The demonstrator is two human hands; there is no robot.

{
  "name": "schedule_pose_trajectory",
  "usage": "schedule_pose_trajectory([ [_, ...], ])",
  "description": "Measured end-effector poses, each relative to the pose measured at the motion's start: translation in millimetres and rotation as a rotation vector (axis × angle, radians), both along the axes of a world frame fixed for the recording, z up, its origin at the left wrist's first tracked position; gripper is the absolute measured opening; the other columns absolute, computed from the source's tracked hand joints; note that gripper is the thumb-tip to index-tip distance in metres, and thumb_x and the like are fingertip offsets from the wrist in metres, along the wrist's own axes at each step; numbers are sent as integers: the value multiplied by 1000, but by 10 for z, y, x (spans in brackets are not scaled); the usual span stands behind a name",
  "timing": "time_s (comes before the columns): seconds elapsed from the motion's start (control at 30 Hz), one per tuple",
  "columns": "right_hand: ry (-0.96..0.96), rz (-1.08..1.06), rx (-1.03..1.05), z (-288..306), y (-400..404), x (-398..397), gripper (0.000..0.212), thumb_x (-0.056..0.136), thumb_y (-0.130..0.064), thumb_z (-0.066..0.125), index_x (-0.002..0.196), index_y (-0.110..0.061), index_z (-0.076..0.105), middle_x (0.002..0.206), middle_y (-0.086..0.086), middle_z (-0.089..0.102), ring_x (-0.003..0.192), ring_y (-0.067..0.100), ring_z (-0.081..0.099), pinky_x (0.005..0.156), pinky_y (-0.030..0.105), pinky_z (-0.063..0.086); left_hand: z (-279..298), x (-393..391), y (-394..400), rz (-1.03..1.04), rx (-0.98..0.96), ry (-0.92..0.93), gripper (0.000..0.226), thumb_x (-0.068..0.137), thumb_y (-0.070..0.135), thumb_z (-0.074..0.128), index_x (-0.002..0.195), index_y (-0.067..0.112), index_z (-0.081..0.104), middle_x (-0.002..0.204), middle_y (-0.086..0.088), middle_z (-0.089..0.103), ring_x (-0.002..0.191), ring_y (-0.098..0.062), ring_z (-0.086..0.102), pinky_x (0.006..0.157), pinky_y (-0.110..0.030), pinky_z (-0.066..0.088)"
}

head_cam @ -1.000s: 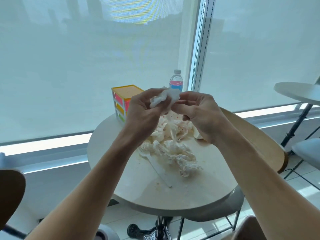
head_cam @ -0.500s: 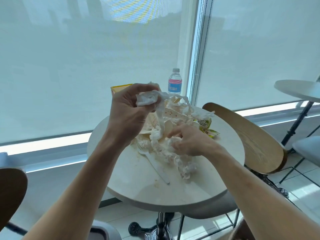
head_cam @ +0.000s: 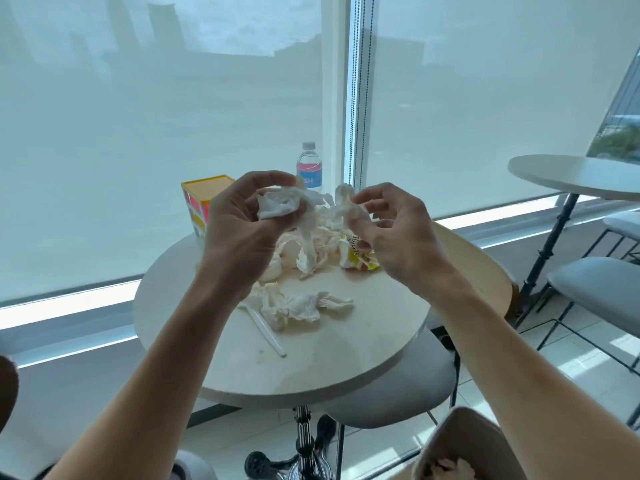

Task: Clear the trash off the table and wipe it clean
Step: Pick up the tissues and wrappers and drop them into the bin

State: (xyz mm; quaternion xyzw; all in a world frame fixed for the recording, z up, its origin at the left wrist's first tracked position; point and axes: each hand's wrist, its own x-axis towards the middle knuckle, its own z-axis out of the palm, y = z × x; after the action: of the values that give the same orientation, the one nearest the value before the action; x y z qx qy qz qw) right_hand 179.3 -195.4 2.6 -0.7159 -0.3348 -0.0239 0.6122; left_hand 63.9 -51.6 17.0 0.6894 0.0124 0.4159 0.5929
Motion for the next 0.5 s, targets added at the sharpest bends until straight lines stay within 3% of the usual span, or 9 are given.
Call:
schedule_pose_trajectory([
  [0.23,45,-21,-72,-188,-605,-21,12,85,-36,76,91,-32,66,95,-4,66,76,23,70,73,49,61,25,21,-553,-107,-4,-12,26,73,4,76,96,15,66,78,6,74,75,-10,71,66,-20,55],
  [0.5,146,-58,-150,-635,-1340,13,16,86,-38,74,98,-33,65,95,-3,65,88,22,69,78,47,60,-176,62,-1190,-220,-4,13,25,72,16,79,94,19,68,91,3,75,86,-19,71,70,-29,56],
])
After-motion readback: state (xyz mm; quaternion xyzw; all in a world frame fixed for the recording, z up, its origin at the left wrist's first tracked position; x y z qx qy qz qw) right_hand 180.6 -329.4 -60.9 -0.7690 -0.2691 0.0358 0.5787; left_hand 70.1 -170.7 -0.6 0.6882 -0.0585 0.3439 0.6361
